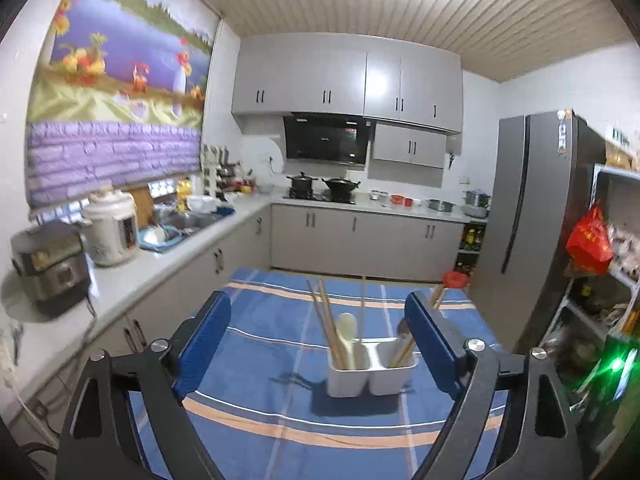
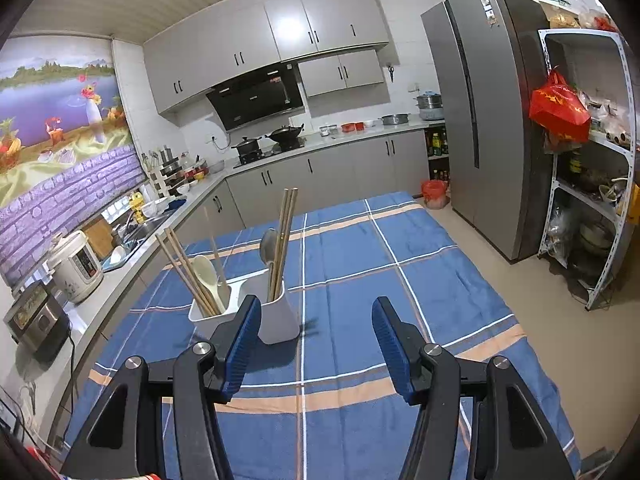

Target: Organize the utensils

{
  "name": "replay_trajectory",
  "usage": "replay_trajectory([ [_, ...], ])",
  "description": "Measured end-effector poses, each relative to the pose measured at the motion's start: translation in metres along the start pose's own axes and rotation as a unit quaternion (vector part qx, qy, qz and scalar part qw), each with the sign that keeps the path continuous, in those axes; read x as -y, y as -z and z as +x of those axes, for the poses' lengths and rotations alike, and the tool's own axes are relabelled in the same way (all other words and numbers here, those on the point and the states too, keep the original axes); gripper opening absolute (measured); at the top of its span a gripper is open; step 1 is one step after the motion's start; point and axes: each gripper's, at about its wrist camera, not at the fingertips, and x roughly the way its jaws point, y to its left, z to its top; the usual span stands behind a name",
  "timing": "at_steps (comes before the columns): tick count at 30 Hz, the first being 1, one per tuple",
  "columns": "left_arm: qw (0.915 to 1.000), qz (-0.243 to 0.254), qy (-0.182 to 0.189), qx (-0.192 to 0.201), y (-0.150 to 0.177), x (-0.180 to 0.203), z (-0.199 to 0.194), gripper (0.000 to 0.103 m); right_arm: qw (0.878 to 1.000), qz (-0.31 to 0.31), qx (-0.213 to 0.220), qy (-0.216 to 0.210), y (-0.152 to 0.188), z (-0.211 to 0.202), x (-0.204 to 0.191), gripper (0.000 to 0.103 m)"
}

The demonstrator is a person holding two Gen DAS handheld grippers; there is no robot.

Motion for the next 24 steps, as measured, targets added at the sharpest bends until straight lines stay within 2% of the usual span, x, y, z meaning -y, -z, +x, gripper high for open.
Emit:
replay_trajectory([
  [4,0.9993,0.026,-0.026,0.012,-0.001,0.002,-0.014,0.096,0.999,-0.031,0.019,-0.002,-0.003,-0.015,-0.008,0.062],
  [7,0.9982,0.025,-0.046,0.029,0.001,-0.002,-0.025,0.103,0.997,-0.061,0.045,0.019,-0.008,-0.027,-0.012,0.063],
  [10,0.9971,0.023,-0.062,0.038,0.003,-0.005,-0.031,0.103,0.993,-0.090,0.064,0.045,-0.012,-0.037,-0.012,0.064],
  [14,0.9984,0.025,-0.048,0.020,0.007,-0.005,-0.029,0.103,0.990,-0.102,0.075,0.059,-0.014,-0.047,-0.010,0.068],
  [19,0.9990,0.035,-0.027,-0.012,0.018,0.002,-0.018,0.103,0.992,-0.101,0.060,0.038,-0.010,-0.047,-0.017,0.069],
  [24,0.9983,0.023,-0.003,-0.054,0.031,0.001,-0.009,0.103,0.993,-0.108,0.039,0.018,0.002,-0.041,-0.033,0.071],
])
